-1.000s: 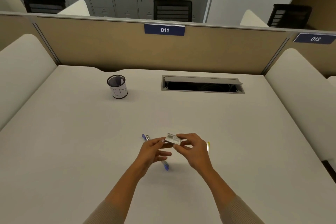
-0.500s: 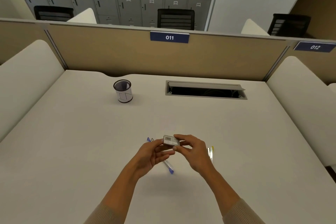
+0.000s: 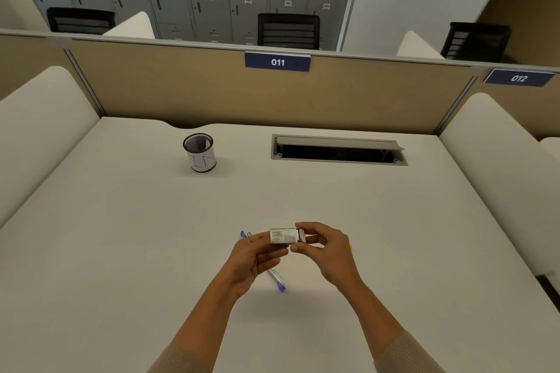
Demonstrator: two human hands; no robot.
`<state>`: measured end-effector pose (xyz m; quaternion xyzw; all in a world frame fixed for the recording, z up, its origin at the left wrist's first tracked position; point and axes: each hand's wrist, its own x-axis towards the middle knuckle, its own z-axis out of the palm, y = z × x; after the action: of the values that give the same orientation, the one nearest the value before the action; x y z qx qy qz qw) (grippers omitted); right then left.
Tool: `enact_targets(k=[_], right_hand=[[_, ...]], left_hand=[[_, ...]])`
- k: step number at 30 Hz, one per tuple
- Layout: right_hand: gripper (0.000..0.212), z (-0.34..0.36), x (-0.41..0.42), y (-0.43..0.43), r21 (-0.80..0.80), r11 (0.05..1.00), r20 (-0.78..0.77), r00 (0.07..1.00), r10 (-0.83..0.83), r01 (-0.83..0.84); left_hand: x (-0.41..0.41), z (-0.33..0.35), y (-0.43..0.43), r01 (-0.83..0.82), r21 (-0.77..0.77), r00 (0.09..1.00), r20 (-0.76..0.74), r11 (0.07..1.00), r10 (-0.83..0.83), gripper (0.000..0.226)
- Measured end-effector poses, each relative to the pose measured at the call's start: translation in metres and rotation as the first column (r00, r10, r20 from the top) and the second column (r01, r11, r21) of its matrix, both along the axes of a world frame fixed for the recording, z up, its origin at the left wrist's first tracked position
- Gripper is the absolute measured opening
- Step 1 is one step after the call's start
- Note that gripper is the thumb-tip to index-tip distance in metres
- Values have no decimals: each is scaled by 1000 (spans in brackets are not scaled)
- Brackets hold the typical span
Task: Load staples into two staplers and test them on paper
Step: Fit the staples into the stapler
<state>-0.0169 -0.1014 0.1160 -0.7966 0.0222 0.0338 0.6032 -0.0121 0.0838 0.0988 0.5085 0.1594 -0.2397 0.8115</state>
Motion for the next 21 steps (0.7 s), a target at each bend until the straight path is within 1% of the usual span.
enact_targets(k=[3,8,12,13,18,19,21], right_hand=[[41,3,3,-2,24,1000,-24,1000,-4,4],[36,5,6,-3,146,989,-73,997,-10,20],[20,7,5,1,290,954,-124,991,-43,78],[17,7,5,2,304,948,-132,989,-58,96],[15,8,6,3,221,967,-90,990,-110,127],[13,8,6,3,189,973,-73,990,-119,131],[17,7,6,5,94,988,-29,992,-122,124]], left_hand=[[0,-3,-1,-25,-14,1000,-3,1000,25,22],[4,-4,0,-39,-24,999,3,999,39,21],[9,-6,5,-48,-22,999,15,999,48,20],[10,-6,6,-41,-22,999,21,999,41,21],[12,-10,12,-42,-26,999,20,999,43,21],[13,-11,13,-43,-25,999,22,999,44,21],[14,-11,14,-41,-23,999,29,999,41,21]])
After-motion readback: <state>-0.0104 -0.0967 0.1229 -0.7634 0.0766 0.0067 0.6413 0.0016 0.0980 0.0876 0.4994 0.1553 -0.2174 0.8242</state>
